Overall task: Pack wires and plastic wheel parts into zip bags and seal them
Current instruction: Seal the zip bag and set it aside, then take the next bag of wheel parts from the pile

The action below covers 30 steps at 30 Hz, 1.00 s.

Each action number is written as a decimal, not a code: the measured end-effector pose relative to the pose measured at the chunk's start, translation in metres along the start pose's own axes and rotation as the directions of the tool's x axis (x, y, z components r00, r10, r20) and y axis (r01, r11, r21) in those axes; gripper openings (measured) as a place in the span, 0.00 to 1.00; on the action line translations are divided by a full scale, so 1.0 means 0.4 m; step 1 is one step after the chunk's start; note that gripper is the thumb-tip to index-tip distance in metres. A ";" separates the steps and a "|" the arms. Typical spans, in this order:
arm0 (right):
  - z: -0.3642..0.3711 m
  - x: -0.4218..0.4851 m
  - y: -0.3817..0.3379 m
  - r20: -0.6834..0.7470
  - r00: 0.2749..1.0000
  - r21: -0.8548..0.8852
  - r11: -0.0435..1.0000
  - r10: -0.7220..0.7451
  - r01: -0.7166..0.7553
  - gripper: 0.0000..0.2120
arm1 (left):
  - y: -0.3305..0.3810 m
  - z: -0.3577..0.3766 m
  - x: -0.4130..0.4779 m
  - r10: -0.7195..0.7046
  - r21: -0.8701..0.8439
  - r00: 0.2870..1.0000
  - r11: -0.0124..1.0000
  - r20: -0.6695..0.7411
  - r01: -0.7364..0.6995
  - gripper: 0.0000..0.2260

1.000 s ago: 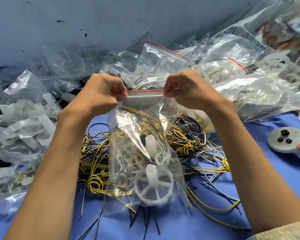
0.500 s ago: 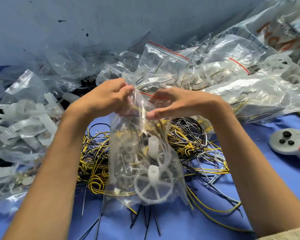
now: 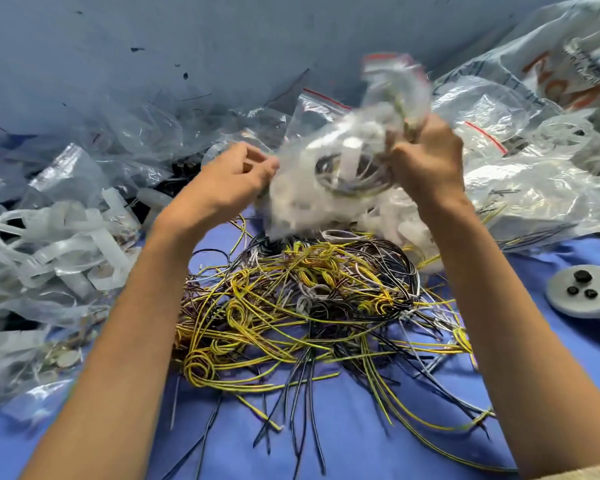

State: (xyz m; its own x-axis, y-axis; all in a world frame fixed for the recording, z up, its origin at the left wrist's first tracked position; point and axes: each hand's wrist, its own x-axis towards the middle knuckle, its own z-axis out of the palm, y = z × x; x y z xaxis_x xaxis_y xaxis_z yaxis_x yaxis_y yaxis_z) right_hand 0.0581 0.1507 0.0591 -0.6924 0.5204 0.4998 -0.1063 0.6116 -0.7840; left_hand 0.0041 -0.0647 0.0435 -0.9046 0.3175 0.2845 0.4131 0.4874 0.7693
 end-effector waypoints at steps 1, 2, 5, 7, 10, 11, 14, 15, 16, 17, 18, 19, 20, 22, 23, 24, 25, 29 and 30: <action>-0.004 0.008 0.008 -0.121 0.993 -0.044 0.999 0.014 -0.019 0.12 | -0.018 -0.010 0.004 -0.035 0.099 0.999 0.995 0.010 0.034 0.09; -0.006 0.009 0.013 -0.162 0.986 -0.075 0.996 0.027 -0.039 0.18 | -0.035 -0.019 0.007 -0.066 0.183 0.998 0.981 0.015 0.062 0.11; 0.002 -0.017 0.009 -0.237 0.965 -0.370 0.929 -0.115 0.020 0.40 | -0.066 -0.035 0.011 -0.137 0.351 0.991 0.928 0.004 0.127 0.13; 0.021 -0.028 0.000 -0.134 0.953 -0.561 0.813 -0.272 0.154 0.44 | -0.072 -0.035 0.010 -0.168 0.387 0.985 0.911 0.038 0.141 0.12; 0.062 -0.038 0.008 0.469 0.869 -0.518 0.748 -0.158 0.415 0.36 | -0.069 -0.017 0.007 -0.186 0.381 0.975 0.916 0.124 0.127 0.13; 0.075 -0.046 0.025 0.611 0.791 -0.515 0.742 -0.034 0.429 0.33 | -0.068 -0.008 0.005 -0.183 0.375 0.973 0.920 0.141 0.118 0.13; 0.090 -0.065 0.074 0.730 0.662 -0.580 0.668 0.172 0.466 0.31 | -0.064 0.011 0.005 -0.173 0.365 0.970 0.926 0.173 0.100 0.14; 0.087 -0.063 0.082 0.724 0.667 -0.575 0.686 0.175 0.445 0.31 | -0.064 0.013 0.005 -0.172 0.368 0.970 0.924 0.172 0.098 0.14; 0.084 -0.058 0.086 0.715 0.677 -0.567 0.711 0.175 0.415 0.32 | -0.067 0.014 0.005 -0.174 0.369 0.971 0.924 0.163 0.104 0.15; 0.081 -0.051 0.084 0.706 0.688 -0.559 0.730 0.169 0.393 0.33 | -0.073 0.010 0.008 -0.177 0.368 0.973 0.923 0.145 0.113 0.15; 0.078 -0.045 0.079 0.699 0.697 -0.552 0.740 0.158 0.385 0.34 | -0.079 0.006 0.011 -0.180 0.371 0.976 0.920 0.121 0.123 0.15; 0.077 -0.039 0.074 0.696 0.705 -0.546 0.742 0.141 0.390 0.35 | -0.087 0.000 0.016 -0.179 0.384 0.980 0.914 0.092 0.131 0.15; 0.075 -0.037 0.069 0.695 0.709 -0.539 0.741 0.123 0.400 0.35 | -0.095 -0.007 0.024 -0.177 0.401 0.982 0.906 0.064 0.137 0.16; 0.073 -0.038 0.061 0.703 0.705 -0.522 0.742 0.094 0.421 0.33 | -0.118 -0.029 0.047 -0.178 0.451 0.984 0.877 -0.019 0.167 0.17; 0.070 -0.039 0.057 0.708 0.701 -0.510 0.748 0.084 0.425 0.32 | -0.132 -0.047 0.060 -0.182 0.495 0.979 0.844 -0.094 0.205 0.18; 0.066 -0.038 0.052 0.713 0.697 -0.497 0.755 0.074 0.428 0.31 | -0.149 -0.071 0.074 -0.191 0.536 0.961 0.800 -0.199 0.270 0.21; 0.059 -0.038 0.047 0.716 0.695 -0.487 0.760 0.065 0.431 0.30 | -0.168 -0.098 0.085 -0.207 0.557 0.925 0.749 -0.319 0.359 0.22; 0.040 -0.035 0.033 0.728 0.683 -0.465 0.769 0.051 0.438 0.28 | -0.266 -0.196 0.104 -0.380 0.459 0.738 0.599 -0.558 0.656 0.26; 0.037 -0.034 0.031 0.729 0.683 -0.460 0.776 0.052 0.432 0.28 | -0.289 -0.211 0.109 -0.439 0.436 0.705 0.568 -0.557 0.698 0.27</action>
State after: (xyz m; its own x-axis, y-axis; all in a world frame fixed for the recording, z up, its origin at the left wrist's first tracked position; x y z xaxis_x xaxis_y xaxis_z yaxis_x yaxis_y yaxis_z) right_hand 0.0557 0.1423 0.0373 -0.9983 -0.0474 0.0325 -0.0535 0.9733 -0.2234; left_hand -0.0921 -0.1758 0.0153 -0.8776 -0.4434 0.1821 -0.3508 0.8530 0.3864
